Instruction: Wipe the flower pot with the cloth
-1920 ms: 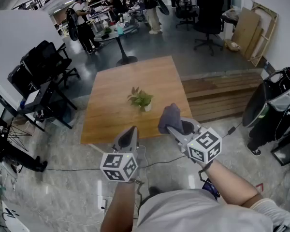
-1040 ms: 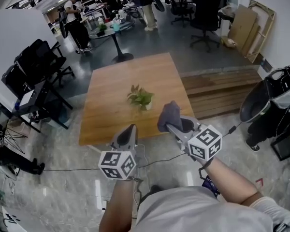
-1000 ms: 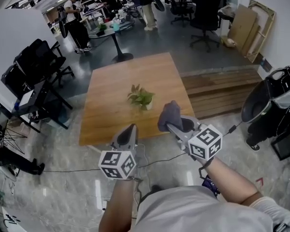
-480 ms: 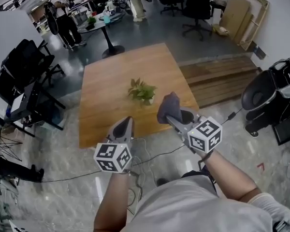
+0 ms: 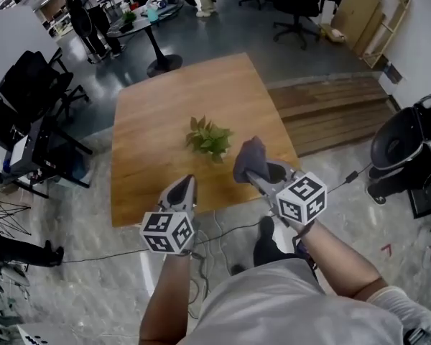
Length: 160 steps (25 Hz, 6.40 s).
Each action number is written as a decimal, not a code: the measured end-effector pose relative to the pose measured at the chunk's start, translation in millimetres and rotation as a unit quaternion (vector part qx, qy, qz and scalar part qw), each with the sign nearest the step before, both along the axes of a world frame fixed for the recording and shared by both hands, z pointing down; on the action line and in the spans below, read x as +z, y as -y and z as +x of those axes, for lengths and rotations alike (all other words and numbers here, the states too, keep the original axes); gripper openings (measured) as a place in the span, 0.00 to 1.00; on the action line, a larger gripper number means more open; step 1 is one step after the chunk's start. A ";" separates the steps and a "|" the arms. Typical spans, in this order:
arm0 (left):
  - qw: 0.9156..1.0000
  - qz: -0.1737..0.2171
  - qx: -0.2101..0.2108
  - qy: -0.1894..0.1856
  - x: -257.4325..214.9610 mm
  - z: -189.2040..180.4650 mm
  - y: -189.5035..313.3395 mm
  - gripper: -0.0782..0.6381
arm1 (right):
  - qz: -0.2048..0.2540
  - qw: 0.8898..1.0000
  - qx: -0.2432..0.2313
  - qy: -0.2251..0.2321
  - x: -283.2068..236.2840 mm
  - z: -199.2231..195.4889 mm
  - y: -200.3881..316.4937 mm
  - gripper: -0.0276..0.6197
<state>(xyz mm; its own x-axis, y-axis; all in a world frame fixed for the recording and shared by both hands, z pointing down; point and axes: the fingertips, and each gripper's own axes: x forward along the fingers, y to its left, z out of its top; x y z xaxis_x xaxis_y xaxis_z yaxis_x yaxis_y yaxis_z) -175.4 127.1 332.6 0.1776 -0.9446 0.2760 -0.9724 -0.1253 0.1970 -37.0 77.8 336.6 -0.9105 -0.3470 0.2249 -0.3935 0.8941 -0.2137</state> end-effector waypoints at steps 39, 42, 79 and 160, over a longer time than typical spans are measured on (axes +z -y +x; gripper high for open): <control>0.964 -0.260 -0.007 -0.052 333.0 -111.7 299.1 0.12 | -0.370 0.913 -0.025 -0.170 403.7 -107.7 259.8 0.20; 0.963 -0.266 0.005 -0.050 339.2 -112.3 301.3 0.12 | -0.400 0.901 -0.029 -0.167 420.9 -124.5 256.5 0.20; 0.941 -0.319 0.113 -0.001 353.3 -76.8 307.1 0.12 | -0.437 0.884 -0.059 -0.154 397.4 -149.4 233.4 0.20; 0.960 -0.264 0.092 -0.002 163.6 -66.2 296.4 0.12 | -0.223 0.964 -0.047 -0.140 161.4 -142.3 253.0 0.20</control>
